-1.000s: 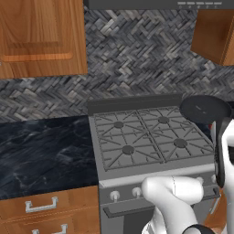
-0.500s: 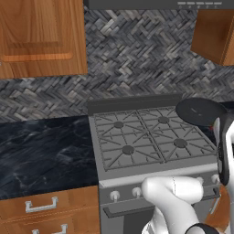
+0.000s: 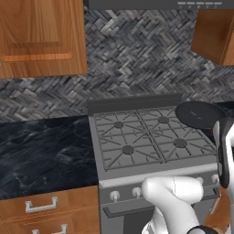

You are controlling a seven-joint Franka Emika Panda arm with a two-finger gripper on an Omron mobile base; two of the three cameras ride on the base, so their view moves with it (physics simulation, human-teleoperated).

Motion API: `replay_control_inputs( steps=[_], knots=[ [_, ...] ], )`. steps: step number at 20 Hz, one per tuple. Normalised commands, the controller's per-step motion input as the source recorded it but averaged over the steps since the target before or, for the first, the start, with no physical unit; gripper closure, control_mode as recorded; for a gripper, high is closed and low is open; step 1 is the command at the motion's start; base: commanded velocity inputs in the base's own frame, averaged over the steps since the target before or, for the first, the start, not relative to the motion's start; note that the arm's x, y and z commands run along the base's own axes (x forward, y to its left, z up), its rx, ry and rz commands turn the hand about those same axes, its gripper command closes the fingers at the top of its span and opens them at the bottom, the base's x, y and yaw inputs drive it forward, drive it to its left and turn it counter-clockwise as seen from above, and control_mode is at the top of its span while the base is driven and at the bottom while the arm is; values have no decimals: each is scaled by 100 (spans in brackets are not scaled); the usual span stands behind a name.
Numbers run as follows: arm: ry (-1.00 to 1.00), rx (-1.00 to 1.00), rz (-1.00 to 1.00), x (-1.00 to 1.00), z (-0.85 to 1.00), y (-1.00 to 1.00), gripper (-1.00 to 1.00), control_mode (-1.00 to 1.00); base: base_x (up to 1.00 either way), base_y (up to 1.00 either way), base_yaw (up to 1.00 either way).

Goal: Place the pan on the front right burner on the stove. Then place the tomato and the onion in the pan and turn on the front right burner.

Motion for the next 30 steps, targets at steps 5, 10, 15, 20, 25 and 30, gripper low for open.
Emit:
replay_control_inputs(
  steps=[5, 10, 15, 20, 25, 30],
  knots=[
    [0, 0, 4, 0, -23, 15, 100, -100, 0, 0, 0],
    [7, 0, 7, -3, -9, 22, 100, -100, 0, 0, 0],
    [9, 0, 7, 0, -14, 7, 100, -100, 0, 0, 0],
    [6, 0, 6, 0, -20, 0, 100, -100, 0, 0, 0],
    [6, 0, 6, 2, -19, 1, 100, -100, 0, 0, 0],
    [6, 0, 3, 1, -11, 1, 100, -100, 0, 0, 0]
  ],
)
